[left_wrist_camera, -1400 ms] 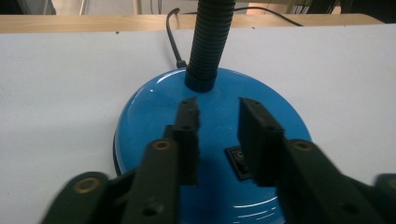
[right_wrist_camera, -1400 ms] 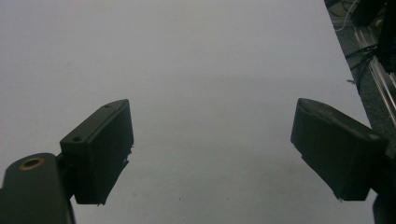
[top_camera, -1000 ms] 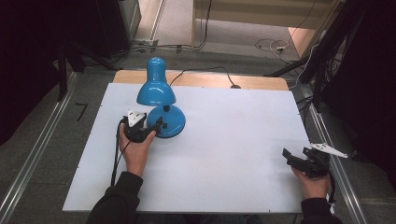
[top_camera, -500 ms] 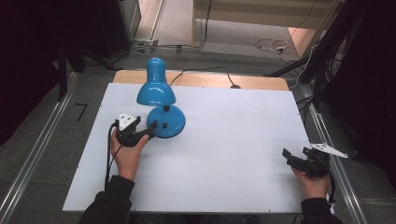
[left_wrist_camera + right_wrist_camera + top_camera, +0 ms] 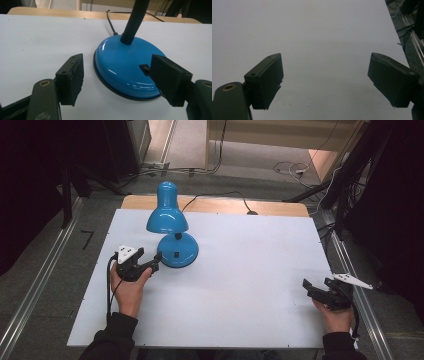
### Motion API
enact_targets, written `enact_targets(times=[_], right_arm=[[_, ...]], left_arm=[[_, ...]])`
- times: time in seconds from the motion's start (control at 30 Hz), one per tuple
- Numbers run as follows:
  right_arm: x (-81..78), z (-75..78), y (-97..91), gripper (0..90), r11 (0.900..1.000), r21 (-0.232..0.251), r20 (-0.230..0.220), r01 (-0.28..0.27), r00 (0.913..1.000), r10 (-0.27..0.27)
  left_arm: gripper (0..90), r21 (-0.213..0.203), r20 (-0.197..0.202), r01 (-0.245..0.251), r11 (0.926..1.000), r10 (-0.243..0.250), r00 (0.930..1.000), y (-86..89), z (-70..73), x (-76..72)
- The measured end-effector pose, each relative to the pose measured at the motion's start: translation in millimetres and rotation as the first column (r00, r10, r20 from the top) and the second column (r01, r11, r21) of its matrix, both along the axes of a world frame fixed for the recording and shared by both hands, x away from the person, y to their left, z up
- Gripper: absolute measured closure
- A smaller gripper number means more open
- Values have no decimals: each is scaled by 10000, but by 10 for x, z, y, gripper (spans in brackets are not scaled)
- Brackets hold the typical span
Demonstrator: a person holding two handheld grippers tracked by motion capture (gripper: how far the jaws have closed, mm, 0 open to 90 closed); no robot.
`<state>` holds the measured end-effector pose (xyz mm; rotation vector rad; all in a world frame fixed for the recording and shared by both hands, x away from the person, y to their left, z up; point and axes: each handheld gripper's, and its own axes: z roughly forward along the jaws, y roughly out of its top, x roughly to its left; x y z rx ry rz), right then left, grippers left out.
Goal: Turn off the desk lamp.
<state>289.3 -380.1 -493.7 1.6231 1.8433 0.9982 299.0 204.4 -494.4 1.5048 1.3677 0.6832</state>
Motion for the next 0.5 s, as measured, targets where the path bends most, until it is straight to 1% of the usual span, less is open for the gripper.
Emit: enact_targets(times=[0.23, 0.5], right_arm=[[-2, 2, -5, 117, 10000, 2, -3, 6, 10000, -6], [-4, 3, -7, 117, 10000, -4, -3, 24, 10000, -24]], left_arm=[[278, 8, -129, -66, 10000, 66, 9999, 36, -7, -46], [278, 80, -152, -52, 10000, 53, 9999, 45, -7, -88]])
